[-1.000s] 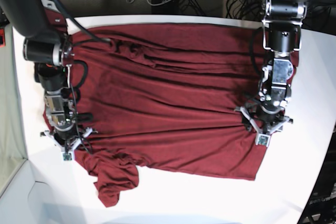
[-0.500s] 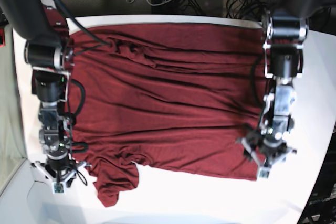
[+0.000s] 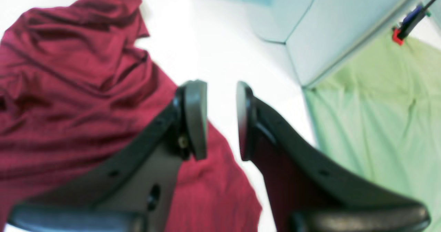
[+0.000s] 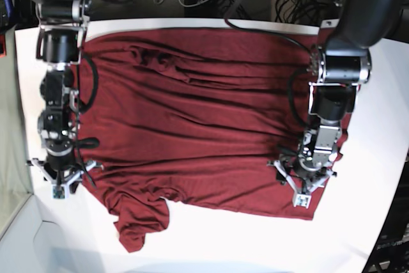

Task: Layout the t-shirt on the table in an organized manner, then fold the t-shirt properly
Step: 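Release and move both grippers down the shirt sides toward the hem, then grasp the shirt edge with both grippers and drag it toward the table edge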

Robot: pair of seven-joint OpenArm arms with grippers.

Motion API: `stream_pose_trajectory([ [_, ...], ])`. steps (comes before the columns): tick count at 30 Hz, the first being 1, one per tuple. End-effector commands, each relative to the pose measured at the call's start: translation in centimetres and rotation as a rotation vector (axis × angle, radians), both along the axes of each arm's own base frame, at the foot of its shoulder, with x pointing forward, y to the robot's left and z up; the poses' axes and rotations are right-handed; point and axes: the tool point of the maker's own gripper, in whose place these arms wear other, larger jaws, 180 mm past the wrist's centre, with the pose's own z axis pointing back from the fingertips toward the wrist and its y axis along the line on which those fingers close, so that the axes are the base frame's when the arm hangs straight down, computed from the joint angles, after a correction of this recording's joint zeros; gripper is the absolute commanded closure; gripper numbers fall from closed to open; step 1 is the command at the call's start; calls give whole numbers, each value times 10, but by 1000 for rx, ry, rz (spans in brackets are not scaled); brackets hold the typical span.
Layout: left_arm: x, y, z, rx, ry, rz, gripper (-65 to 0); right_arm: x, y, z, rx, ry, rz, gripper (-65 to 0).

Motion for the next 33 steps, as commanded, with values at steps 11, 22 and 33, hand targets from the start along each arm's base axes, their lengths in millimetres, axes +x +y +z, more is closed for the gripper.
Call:
stream_pose_trajectory([
  [11,10,72,34,77,-118,66,-337,-49,-12,-1,-14,-4,5,-133],
  [22,55,61,136,97,-368,39,-337,-81,-20,27,-11,-12,55,-133],
  [33,-40,57,140,120,-168,61,-337,-158,-39,31,-102,211,42,-165],
])
